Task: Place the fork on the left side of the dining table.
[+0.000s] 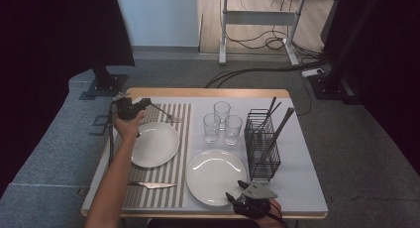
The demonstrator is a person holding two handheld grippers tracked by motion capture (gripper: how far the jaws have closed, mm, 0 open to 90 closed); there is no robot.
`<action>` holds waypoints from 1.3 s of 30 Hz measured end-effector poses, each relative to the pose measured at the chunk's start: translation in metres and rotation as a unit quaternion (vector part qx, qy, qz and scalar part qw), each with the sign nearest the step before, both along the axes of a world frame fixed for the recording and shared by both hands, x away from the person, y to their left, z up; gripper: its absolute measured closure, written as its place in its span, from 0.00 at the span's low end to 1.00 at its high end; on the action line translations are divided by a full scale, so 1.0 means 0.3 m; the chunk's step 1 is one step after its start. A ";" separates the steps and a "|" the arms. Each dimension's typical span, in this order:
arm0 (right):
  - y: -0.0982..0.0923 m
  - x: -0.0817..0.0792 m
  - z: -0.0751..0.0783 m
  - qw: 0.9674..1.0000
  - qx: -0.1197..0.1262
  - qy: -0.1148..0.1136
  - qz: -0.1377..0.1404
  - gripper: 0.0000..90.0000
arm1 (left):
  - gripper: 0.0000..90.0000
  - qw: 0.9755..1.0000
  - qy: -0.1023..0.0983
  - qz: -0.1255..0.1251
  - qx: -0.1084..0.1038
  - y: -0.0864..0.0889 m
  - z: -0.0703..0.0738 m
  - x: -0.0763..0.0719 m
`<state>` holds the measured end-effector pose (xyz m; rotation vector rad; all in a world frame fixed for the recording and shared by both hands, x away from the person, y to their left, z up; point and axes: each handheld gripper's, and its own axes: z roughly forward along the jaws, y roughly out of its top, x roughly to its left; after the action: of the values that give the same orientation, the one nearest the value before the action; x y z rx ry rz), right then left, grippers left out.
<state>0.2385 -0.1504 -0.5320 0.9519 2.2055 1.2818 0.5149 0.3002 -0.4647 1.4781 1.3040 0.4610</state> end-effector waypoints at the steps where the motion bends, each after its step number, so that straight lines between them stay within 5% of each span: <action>1: 0.000 0.000 0.000 1.000 0.000 0.000 0.000 0.43 | 0.87 1.000 0.000 0.000 0.000 0.003 -0.002 0.000; 39: 0.011 0.002 -0.008 1.000 -0.004 0.003 0.004 0.43 | 0.83 1.000 0.013 -0.004 -0.010 0.062 -0.053 -0.007</action>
<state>0.2392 -0.1470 -0.5343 0.9452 2.2194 1.2746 0.5129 0.3187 -0.4807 1.4771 1.3189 0.4227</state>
